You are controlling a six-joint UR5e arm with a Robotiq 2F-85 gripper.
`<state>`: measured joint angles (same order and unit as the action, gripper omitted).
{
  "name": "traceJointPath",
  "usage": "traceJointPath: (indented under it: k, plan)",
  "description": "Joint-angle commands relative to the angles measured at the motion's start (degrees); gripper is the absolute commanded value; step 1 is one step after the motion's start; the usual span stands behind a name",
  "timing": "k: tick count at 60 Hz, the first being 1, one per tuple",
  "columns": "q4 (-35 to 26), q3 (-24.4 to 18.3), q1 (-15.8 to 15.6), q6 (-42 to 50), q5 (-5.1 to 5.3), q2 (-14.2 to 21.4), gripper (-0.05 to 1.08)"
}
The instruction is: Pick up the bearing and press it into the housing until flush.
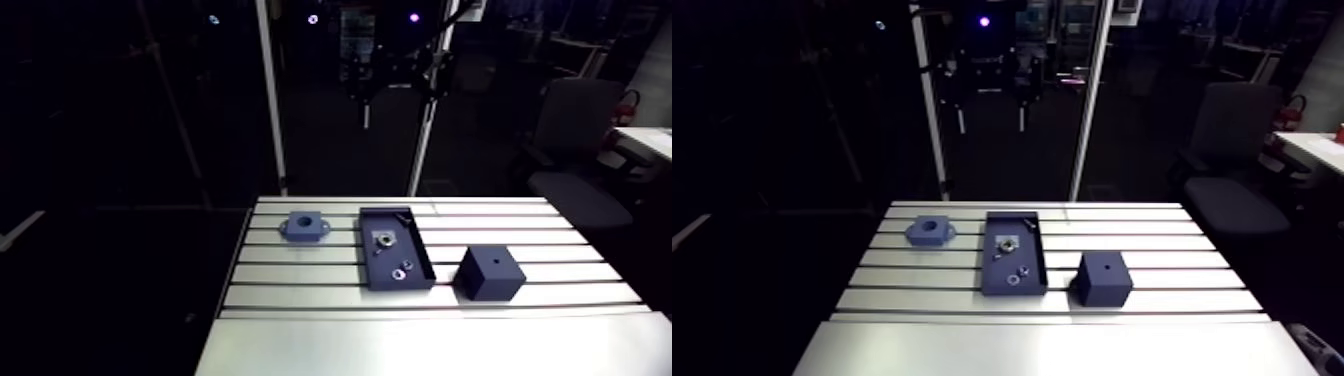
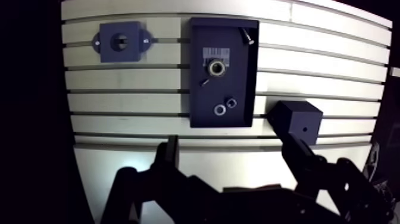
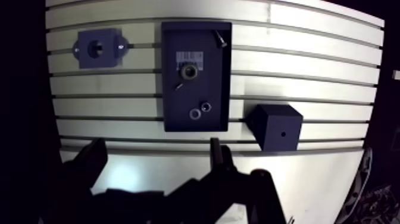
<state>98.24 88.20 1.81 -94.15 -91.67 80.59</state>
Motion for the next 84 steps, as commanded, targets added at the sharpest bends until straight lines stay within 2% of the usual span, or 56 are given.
traceJointPath:
  k: [1, 2, 4, 11, 17, 34, 46, 65, 84]
  plan:
    - [4.7, 2.7, 0.6, -0.8, 0.19, -3.4, 0.25]
    - [5.4, 3.1, 0.6, -0.8, 0.29, -3.8, 0.3]
    - [6.2, 3.4, 0.6, -0.8, 0.3, -4.2, 0.32]
    - [8.6, 4.0, 0.6, -1.2, 0.31, -5.4, 0.33]
    - [10.5, 4.4, 0.6, -1.4, 0.31, -6.8, 0.38]
    - [11.0, 5.7, 0.7, -1.5, 0.22, -7.8, 0.38]
    - [15.6, 7.7, 1.7, -2.8, 0.55, -8.9, 0.38]
    - [16.3, 8.9, 2.4, -2.8, 0.41, -10.6, 0.38]
    - [19.9, 10.6, 2.9, -3.2, 0.48, -12.8, 0.38]
